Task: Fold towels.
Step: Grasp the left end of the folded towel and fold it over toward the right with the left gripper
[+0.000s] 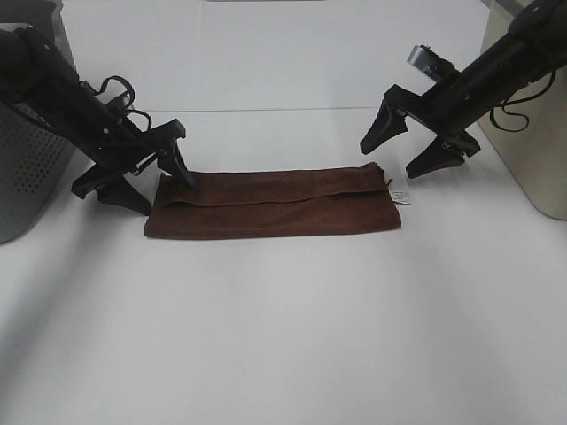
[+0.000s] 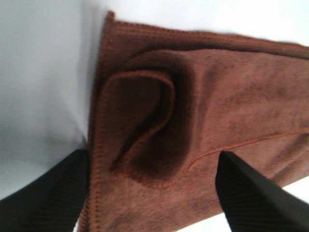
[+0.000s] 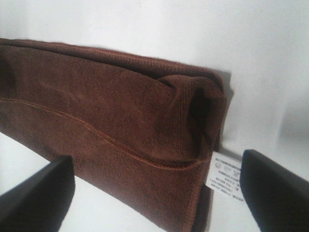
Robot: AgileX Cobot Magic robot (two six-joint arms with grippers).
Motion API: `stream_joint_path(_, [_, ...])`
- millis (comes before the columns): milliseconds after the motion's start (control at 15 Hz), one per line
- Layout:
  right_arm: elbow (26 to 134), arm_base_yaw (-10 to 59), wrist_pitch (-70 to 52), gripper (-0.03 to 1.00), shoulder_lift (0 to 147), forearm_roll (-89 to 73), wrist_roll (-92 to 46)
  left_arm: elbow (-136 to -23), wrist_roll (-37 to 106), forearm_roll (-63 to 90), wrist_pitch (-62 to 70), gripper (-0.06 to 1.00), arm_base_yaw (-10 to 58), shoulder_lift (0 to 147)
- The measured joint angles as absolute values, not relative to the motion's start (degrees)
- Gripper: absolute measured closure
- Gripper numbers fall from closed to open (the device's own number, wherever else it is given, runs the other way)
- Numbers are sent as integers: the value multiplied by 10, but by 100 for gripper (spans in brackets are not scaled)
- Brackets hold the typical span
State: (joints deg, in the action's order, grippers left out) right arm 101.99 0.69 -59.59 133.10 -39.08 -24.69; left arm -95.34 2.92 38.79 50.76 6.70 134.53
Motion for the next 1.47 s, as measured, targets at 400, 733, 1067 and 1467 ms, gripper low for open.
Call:
stream_joint_path(400, [1020, 7, -602, 10, 1319, -384, -247, -953, 32, 378, 501, 91, 77, 1356])
stream_joint_path(733, [1020, 7, -607, 10, 1319, -379, -247, -988, -60, 234, 524, 91, 72, 1318])
stream_joint_path(1067, [1020, 7, -607, 10, 1319, -379, -247, -1082, -60, 301, 603, 91, 103, 1305])
stream_joint_path(1467, [1020, 7, -611, 10, 1319, -382, -242, -1103, -44, 436, 515, 91, 189, 1331])
